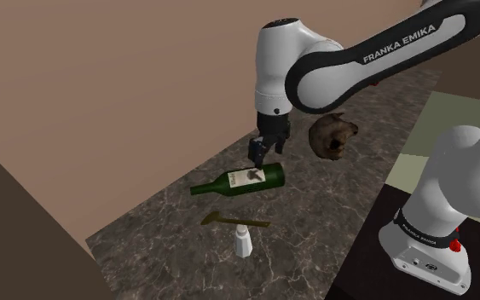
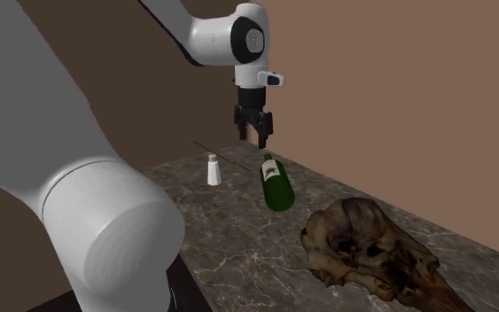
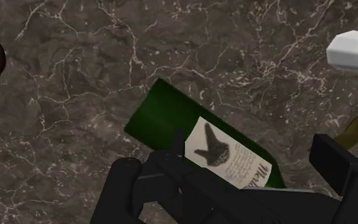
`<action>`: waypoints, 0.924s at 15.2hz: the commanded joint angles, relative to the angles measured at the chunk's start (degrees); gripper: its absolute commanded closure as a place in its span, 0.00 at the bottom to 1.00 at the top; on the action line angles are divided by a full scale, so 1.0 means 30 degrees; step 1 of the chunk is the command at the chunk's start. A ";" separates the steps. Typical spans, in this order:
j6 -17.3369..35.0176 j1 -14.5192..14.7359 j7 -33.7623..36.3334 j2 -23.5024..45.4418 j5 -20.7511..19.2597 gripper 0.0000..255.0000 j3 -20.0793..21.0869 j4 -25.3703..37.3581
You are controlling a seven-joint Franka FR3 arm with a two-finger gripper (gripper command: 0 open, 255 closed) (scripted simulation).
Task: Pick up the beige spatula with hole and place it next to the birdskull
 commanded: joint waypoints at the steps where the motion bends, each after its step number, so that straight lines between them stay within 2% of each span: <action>1: 0.0752 0.0249 0.0683 0.1301 0.0025 0.00 0.0617 0.0505; 7: 0.2582 0.0845 0.2572 0.5122 -0.0627 0.00 0.2033 0.2276; 14: 0.3938 0.1987 0.5032 0.9820 -0.2414 0.00 0.2925 0.5193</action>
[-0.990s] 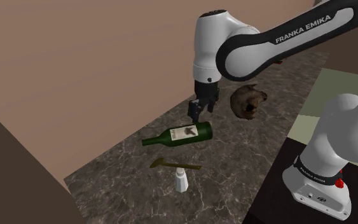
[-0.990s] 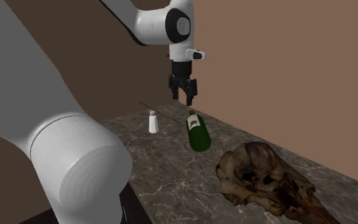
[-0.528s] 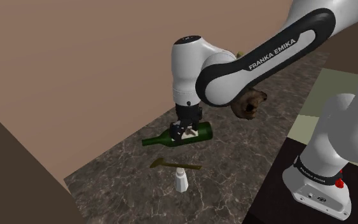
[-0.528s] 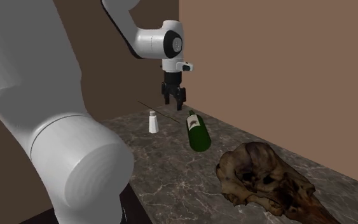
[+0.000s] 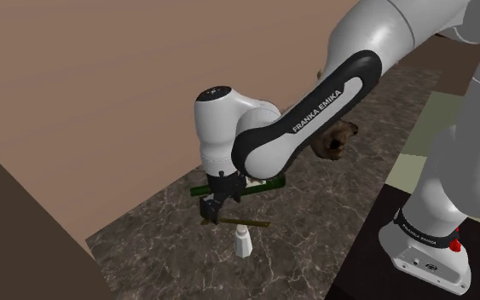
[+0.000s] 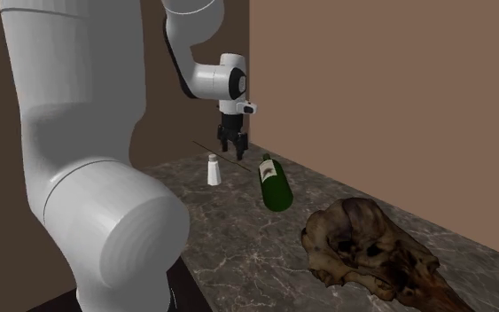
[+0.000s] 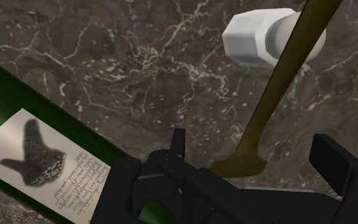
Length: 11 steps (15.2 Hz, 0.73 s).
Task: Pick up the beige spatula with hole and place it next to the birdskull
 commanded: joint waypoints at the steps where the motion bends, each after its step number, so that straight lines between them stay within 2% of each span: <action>1: 0.0385 0.0270 0.0473 0.0789 -0.0354 0.00 0.0080 0.0338; 7: 0.1765 0.0480 0.0912 0.1901 -0.0987 0.00 -0.0107 -0.0016; 11: 0.1895 0.0505 0.0957 0.2013 -0.1052 0.00 -0.0132 -0.0042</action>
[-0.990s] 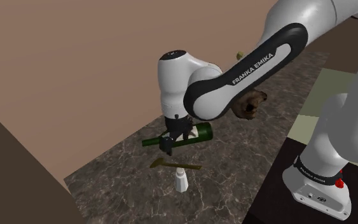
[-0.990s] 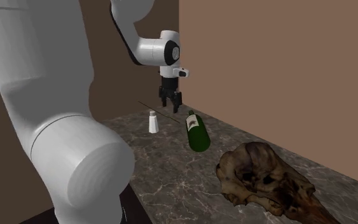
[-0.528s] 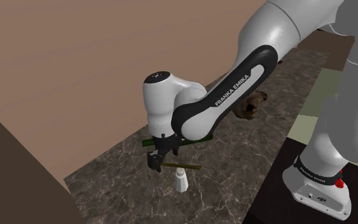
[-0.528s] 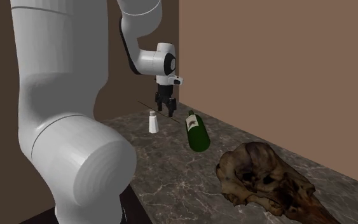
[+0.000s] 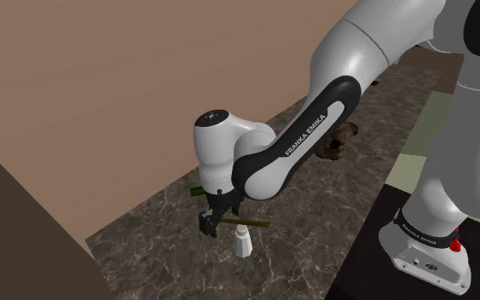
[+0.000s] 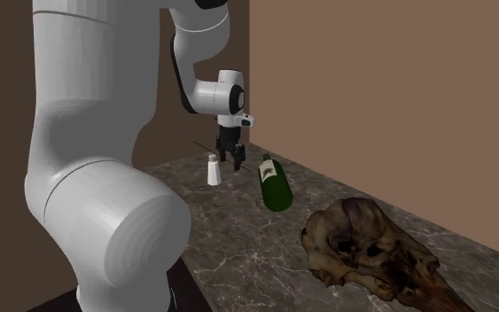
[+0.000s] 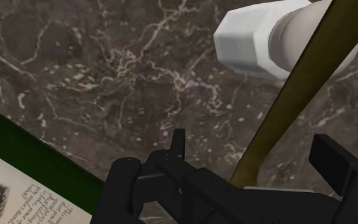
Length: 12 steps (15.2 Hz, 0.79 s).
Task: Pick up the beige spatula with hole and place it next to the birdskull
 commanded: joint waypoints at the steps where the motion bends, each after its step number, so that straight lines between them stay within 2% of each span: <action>1: 0.0025 0.0004 0.0007 0.0012 -0.0009 0.00 -0.0002 -0.0010; 5: 0.0022 0.0003 0.0006 0.0010 -0.0007 0.00 -0.0002 -0.0009; 6: 0.0022 0.0003 0.0006 0.0010 -0.0007 1.00 -0.0002 -0.0009; 12: 0.0022 0.0004 0.0007 0.0011 -0.0008 1.00 -0.0002 -0.0008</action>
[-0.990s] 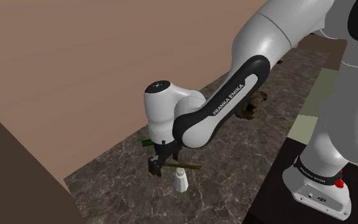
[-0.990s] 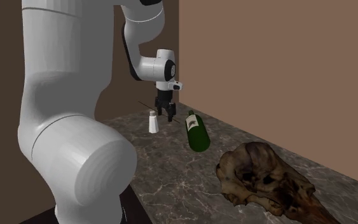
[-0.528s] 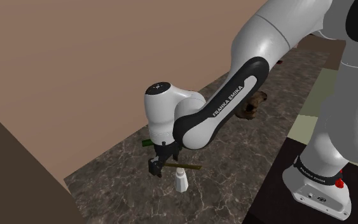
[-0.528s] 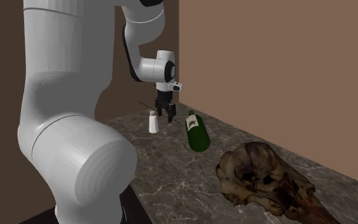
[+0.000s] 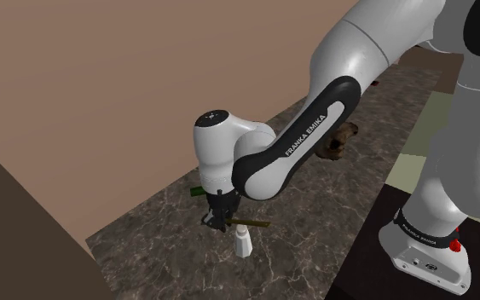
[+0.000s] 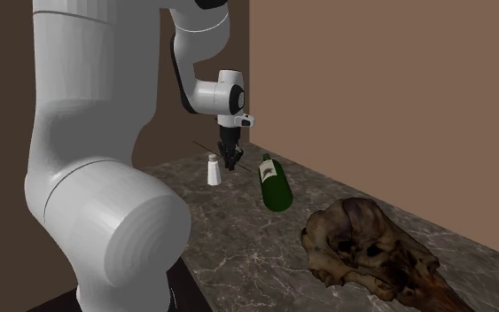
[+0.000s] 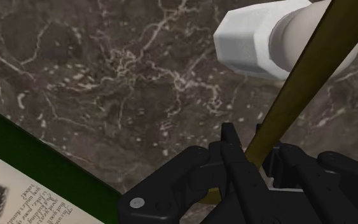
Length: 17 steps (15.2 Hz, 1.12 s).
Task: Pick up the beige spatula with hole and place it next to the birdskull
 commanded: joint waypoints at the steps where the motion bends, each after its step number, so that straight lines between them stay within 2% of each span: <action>1: 0.0000 0.0000 0.0000 0.0002 0.0000 1.00 -0.0001 -0.0001; 3: 0.0004 0.0000 0.0000 0.0003 -0.0001 1.00 -0.0001 -0.0003; 17: -0.3273 -0.0342 -0.0794 -0.2405 0.1317 1.00 0.0367 0.1058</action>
